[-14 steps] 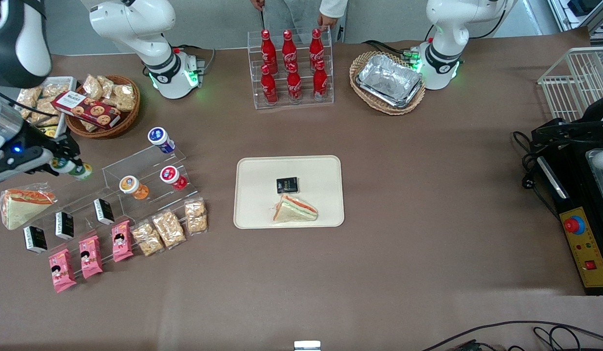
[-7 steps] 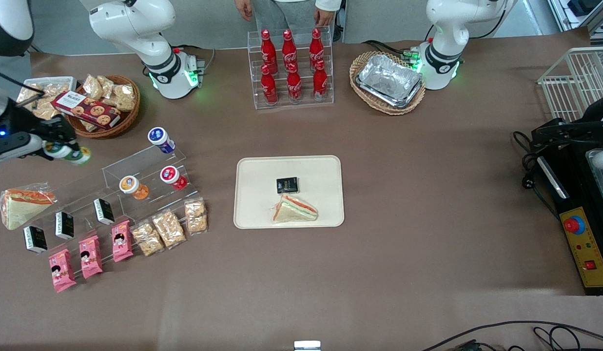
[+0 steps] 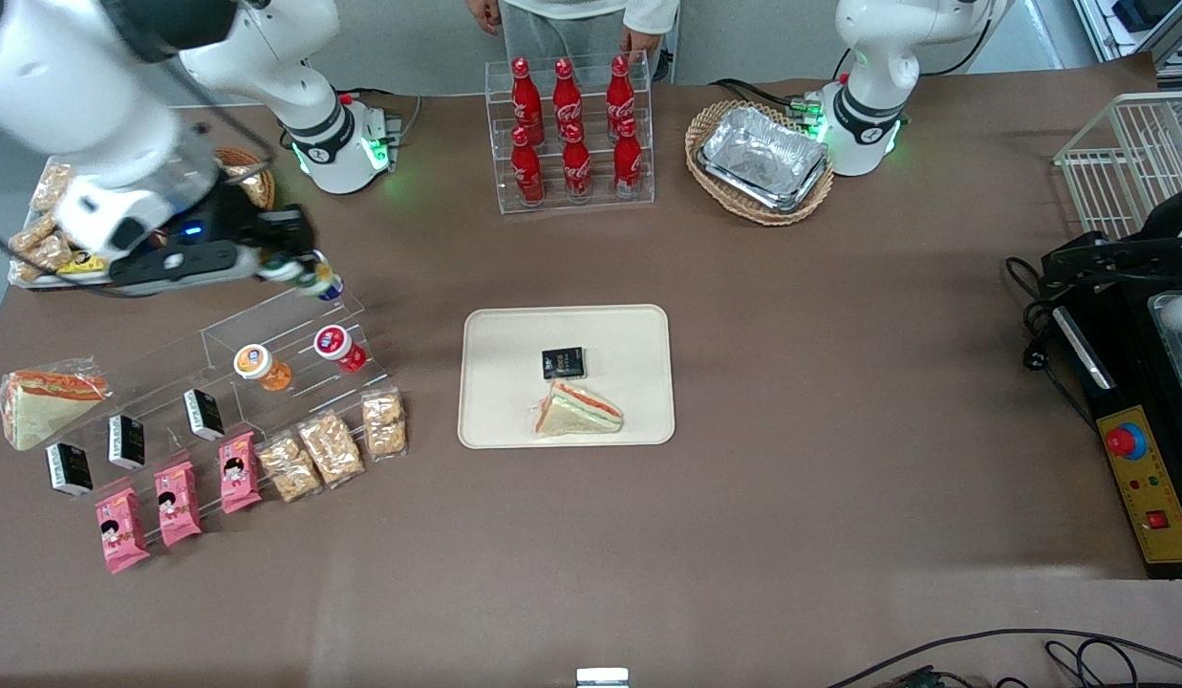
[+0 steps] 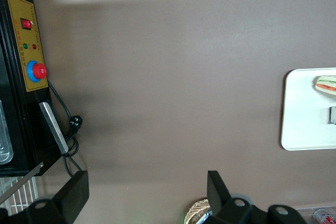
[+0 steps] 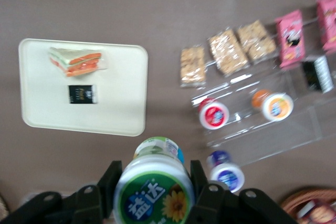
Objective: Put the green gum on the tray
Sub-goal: 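Lift the green gum bottle out of the rack toward the cream tray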
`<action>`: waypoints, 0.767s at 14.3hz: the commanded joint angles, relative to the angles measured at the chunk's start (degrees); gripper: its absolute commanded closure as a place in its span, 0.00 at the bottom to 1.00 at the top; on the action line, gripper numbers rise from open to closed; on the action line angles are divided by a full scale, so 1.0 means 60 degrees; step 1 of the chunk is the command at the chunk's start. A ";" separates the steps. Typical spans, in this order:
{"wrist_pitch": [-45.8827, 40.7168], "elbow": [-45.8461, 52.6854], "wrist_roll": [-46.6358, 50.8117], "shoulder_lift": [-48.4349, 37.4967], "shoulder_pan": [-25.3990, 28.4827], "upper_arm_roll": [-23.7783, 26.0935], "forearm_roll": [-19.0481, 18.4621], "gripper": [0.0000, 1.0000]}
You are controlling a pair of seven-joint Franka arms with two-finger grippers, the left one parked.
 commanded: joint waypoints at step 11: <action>0.5969 -0.3662 0.4983 0.1648 0.2824 -0.0166 -0.0036 0.67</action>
